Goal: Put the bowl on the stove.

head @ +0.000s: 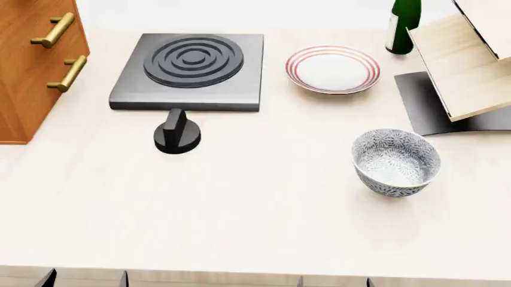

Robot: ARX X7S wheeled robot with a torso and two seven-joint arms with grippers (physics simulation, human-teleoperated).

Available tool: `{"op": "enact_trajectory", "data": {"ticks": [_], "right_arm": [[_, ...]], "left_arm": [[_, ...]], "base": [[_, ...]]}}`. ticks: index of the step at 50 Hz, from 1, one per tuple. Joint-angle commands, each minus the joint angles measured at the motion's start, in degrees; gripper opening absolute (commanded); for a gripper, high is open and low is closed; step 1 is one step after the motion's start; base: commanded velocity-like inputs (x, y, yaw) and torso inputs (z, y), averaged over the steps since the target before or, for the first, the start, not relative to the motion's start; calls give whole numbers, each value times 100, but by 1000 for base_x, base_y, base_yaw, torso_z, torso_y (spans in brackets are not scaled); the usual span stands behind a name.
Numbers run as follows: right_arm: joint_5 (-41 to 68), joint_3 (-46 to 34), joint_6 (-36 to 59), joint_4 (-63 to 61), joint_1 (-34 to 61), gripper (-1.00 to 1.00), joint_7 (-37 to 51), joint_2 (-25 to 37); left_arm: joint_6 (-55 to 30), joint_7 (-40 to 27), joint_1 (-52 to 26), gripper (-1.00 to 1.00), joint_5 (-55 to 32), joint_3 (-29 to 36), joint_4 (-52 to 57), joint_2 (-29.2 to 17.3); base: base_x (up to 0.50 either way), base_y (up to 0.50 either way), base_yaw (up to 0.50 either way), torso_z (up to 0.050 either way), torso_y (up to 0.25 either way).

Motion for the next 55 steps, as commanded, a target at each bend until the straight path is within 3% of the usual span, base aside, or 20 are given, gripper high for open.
{"op": "enact_trajectory", "data": {"ticks": [1, 26, 33, 39, 47, 55], "right_arm": [[54, -132, 54, -1, 14, 100, 98, 101], [420, -477, 93, 16, 60, 100, 376, 397], [746, -236, 397, -177, 114, 100, 606, 383], [1010, -59, 1207, -1086, 313, 100, 651, 705], [1620, 611, 3168, -3177, 898, 100, 578, 1799], [3079, 2601, 5103, -4506, 1486, 100, 349, 3046]], "left_arm": [[8, -98, -12, 100, -118, 92, -26, -89], [-104, -357, -49, 100, -540, 432, 14, -402], [-225, -516, -118, 100, -625, 396, -70, -421], [-344, -693, -289, 100, -549, 348, 97, -556], [-941, -740, -545, 100, -1008, 98, 1235, -712], [-1494, -709, -992, 100, -2073, -449, 2943, -905]], "base": [[0, 0, 0, 0, 0], [0, 0, 0, 0, 0], [0, 0, 0, 0, 0], [0, 0, 0, 0, 0], [0, 0, 0, 0, 0], [0, 0, 0, 0, 0]]}}
